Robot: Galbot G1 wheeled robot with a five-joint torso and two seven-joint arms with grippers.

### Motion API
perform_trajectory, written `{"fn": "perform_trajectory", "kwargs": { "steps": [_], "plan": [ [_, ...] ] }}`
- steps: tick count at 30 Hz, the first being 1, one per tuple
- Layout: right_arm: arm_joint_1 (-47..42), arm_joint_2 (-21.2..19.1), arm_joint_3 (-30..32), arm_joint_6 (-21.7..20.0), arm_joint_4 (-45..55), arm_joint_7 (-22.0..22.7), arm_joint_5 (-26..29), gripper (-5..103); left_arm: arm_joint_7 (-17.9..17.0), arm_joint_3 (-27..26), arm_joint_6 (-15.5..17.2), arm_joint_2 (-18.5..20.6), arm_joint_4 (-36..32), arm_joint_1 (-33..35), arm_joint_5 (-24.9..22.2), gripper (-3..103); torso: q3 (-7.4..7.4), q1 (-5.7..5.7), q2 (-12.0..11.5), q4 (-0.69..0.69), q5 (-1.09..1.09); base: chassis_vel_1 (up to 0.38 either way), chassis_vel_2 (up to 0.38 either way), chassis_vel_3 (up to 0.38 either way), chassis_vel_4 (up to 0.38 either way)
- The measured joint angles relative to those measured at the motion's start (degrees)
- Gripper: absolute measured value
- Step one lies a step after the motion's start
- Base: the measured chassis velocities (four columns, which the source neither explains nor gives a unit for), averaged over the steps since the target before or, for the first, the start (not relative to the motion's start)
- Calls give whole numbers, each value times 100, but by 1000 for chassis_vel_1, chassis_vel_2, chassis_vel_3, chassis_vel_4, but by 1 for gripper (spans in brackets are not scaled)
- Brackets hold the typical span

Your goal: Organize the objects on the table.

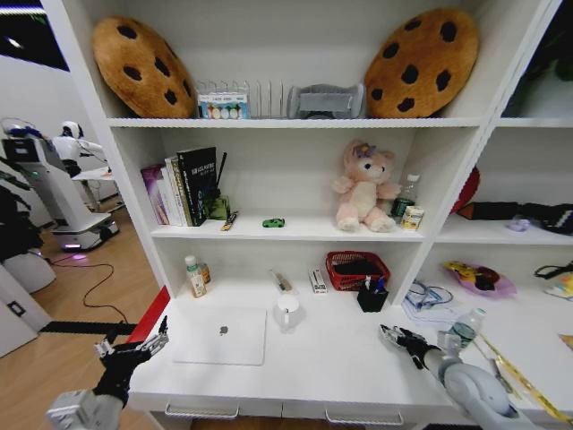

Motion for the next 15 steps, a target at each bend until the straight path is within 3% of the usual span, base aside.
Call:
{"fn": "perform_trajectory", "kwargs": {
  "steps": [3, 6, 7, 9, 11, 13, 15],
  "plan": [
    [-10, 3, 22, 10, -8, -1, -1, 43, 0, 0, 0, 0, 0, 0, 0, 100, 0, 0, 0, 0, 1, 0, 0, 0, 0],
    [-9, 1, 29, 10, -9, -3, 2, 43, 0, 0, 0, 0, 0, 0, 0, 100, 0, 0, 0, 0, 2, 0, 0, 0, 0],
    [2, -2, 43, 9, -20, -20, 7, 33, 0, 0, 0, 0, 0, 1, 0, 100, 0, 0, 0, 0, 2, 0, 0, 0, 0],
    [20, -12, 69, 8, -26, -35, 18, 21, 0, 0, 0, 0, 0, 0, 0, 100, 0, 0, 0, 0, 4, 0, 0, 0, 0],
    [27, -17, 92, 15, -23, -48, 17, 16, 0, 0, 0, 0, 1, 0, 0, 100, 1, 0, 0, 0, 3, 0, 0, 0, 0],
    [26, -12, 114, 151, 16, -116, -47, 11, 0, 0, 0, 0, 1, 0, 0, 100, 1, 0, 0, 0, 3, 0, 0, 0, 0],
    [62, 53, 153, 876, 188, -442, -542, 6, 0, 0, 0, 0, 0, 0, 0, 100, 1, 0, 0, -2, 2, 0, 0, 0, 0]
  ]
}}
